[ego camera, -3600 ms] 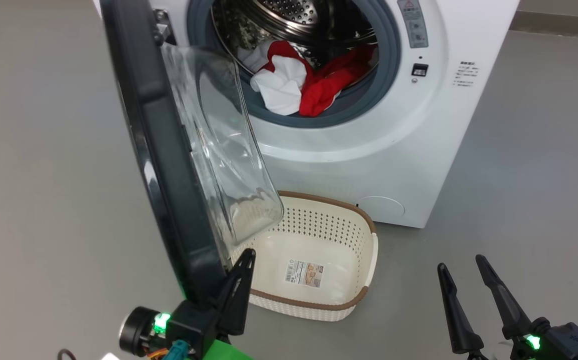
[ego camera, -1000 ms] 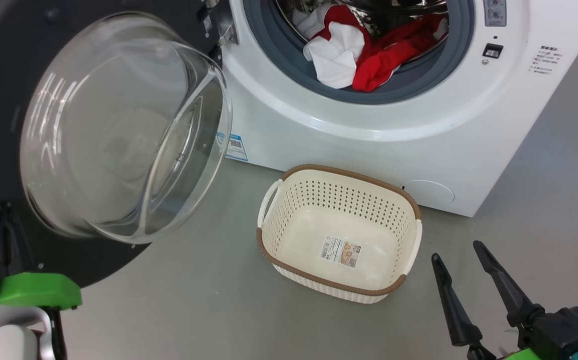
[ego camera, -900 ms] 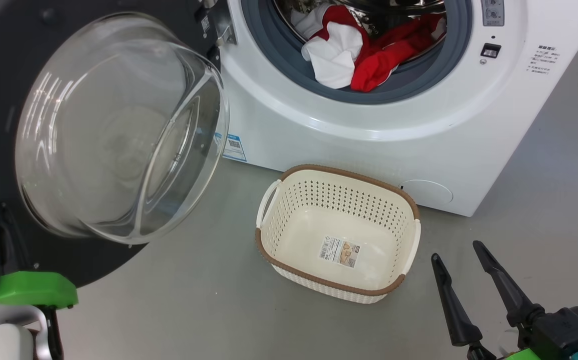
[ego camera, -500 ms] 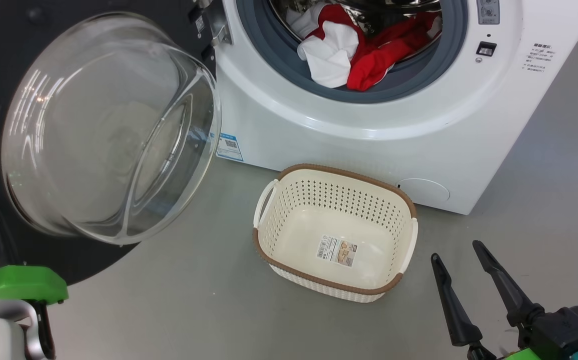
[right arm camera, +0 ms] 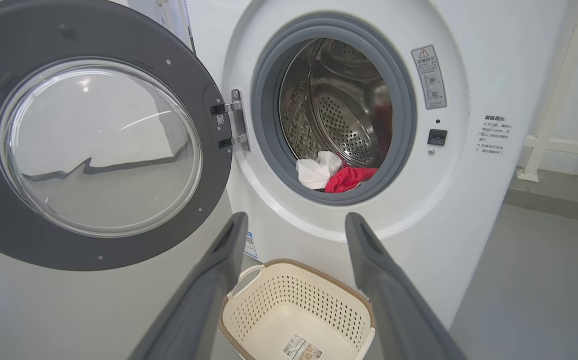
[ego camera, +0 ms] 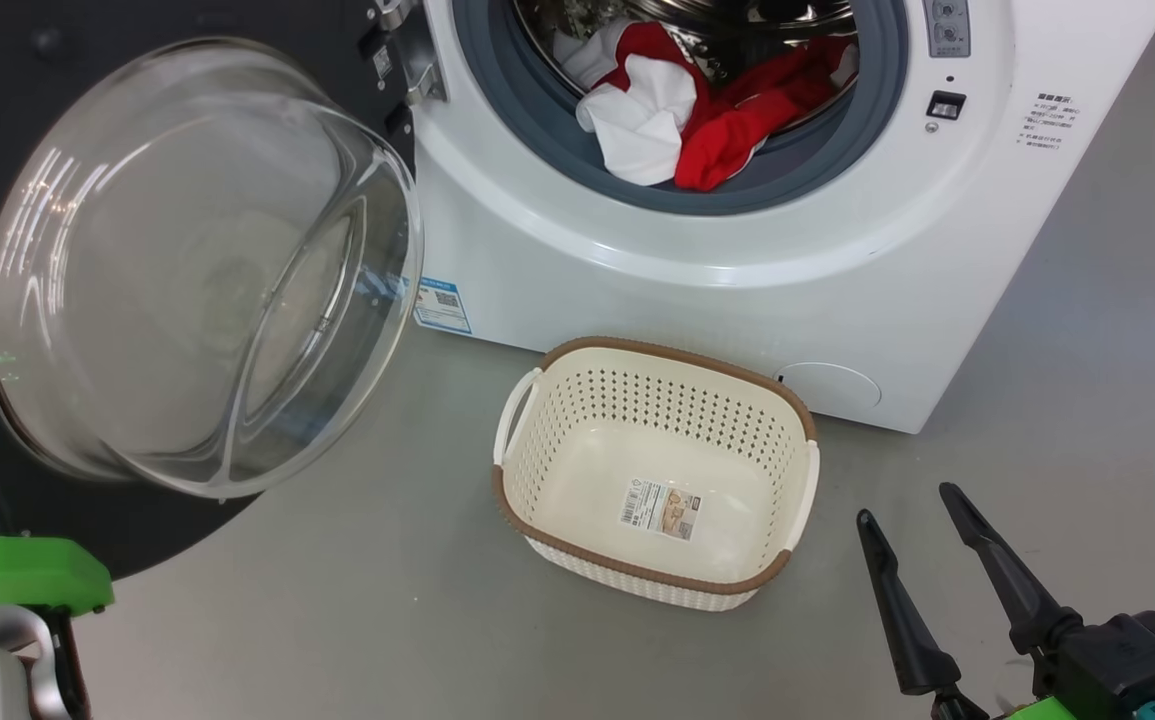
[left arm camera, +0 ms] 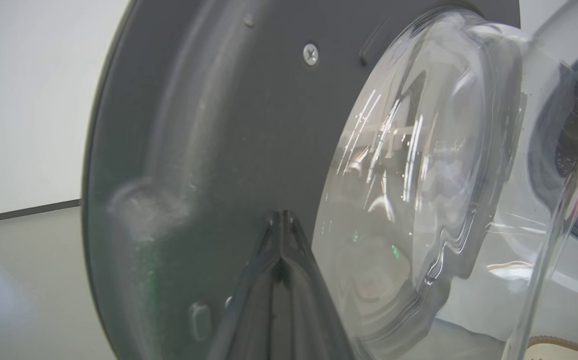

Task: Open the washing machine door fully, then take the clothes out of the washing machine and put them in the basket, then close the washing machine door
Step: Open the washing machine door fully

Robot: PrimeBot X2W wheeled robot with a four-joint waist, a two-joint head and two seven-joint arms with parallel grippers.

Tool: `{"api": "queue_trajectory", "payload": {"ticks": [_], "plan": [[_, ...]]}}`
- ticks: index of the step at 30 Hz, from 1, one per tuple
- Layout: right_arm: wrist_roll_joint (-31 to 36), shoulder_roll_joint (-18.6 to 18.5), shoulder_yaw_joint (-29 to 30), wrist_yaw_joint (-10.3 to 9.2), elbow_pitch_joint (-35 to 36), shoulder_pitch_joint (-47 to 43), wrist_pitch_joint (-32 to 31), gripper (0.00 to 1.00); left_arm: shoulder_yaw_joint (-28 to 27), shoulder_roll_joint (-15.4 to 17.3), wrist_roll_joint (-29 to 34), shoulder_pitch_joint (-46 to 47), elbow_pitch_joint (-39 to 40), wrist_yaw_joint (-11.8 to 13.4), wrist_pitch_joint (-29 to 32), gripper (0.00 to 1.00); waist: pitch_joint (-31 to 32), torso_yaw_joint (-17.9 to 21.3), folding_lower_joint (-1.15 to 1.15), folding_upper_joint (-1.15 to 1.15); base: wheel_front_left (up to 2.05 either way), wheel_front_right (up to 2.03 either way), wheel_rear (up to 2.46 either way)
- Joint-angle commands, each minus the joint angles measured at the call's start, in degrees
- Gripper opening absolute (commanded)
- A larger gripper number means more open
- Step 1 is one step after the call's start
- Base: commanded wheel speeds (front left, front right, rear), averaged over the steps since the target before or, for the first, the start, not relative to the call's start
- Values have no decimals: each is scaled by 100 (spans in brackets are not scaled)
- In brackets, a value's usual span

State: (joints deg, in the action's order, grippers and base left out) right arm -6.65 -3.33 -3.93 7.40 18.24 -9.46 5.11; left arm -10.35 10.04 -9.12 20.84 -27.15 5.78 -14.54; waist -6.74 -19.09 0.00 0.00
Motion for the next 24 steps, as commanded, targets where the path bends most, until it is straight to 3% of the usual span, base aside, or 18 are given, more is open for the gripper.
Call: {"api": "queue_trajectory", "payload": {"ticks": [1, 8, 10, 11, 12, 24], "plan": [[-7, -48, -162, 9, 172, 153, -1, 100, -253, 214, 75, 207, 165, 5, -46, 0, -7, 6, 0, 0, 0, 0, 0], [-20, -25, -137, 9, 159, 153, 39, 100, -355, -37, 145, -8, 672, -71, -46, 0, -16, 13, 0, 0, 0, 0, 0], [-23, -14, -133, 9, 143, 160, 65, 100, -362, -125, 176, -121, 874, -83, -46, 44, -14, 22, 0, 0, 0, 0, 0], [-28, -9, -134, 9, 133, 165, 79, 100, -360, -161, 191, -174, 971, -96, -46, 82, -13, 29, 0, 0, 0, 0, 0], [-32, -4, -136, 9, 121, 170, 92, 100, -364, -206, 175, -222, 1074, -124, -46, 100, -11, 38, 0, 0, 0, 0, 0], [-109, 35, -141, 9, -80, 232, 325, 100, -56, -600, -23, -831, 2256, -360, -46, 100, 72, 230, 0, 0, 0, 0, 0]]}}
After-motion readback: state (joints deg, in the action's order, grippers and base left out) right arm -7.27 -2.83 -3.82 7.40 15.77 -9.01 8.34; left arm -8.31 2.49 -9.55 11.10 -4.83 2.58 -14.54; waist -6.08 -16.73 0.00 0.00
